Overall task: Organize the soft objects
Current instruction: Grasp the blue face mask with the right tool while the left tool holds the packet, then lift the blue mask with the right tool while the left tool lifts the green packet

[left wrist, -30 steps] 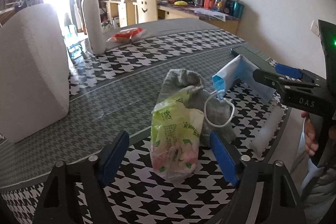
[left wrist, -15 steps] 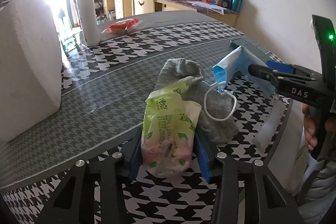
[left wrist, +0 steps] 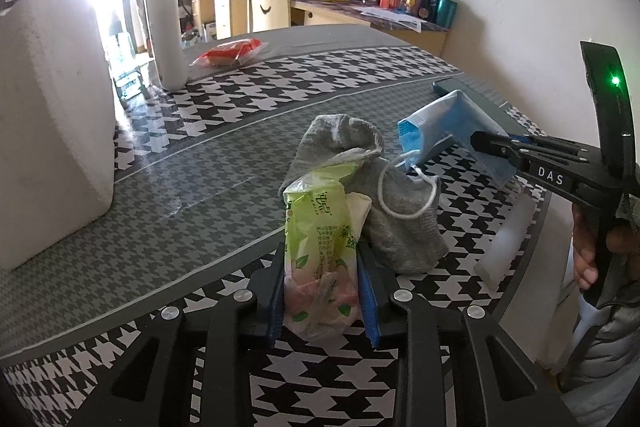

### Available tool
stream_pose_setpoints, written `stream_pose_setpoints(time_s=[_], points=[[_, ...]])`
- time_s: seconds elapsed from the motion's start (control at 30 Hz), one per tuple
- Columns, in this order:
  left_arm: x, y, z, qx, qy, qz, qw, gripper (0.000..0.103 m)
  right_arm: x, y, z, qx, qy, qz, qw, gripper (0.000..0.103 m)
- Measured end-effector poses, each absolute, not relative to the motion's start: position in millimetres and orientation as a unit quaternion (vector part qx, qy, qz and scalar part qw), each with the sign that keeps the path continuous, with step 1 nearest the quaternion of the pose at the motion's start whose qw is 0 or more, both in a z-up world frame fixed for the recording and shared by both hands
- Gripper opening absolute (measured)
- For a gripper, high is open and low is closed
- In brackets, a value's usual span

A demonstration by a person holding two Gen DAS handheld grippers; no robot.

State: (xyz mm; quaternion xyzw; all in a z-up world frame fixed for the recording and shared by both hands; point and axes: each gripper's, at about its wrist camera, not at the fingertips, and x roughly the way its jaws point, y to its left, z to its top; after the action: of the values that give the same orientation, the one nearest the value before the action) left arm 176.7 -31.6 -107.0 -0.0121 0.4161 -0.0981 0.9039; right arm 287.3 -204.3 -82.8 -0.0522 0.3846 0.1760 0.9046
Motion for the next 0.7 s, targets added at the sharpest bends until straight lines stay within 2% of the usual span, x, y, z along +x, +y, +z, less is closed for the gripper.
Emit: stream_pose_setpoints(time_s=[0.7], points=[[158,-19,-83,-0.018,0.375,-0.084,0.923,0.032,269,-214,-45,-0.020,0.339,0.176,0.924,0.016]])
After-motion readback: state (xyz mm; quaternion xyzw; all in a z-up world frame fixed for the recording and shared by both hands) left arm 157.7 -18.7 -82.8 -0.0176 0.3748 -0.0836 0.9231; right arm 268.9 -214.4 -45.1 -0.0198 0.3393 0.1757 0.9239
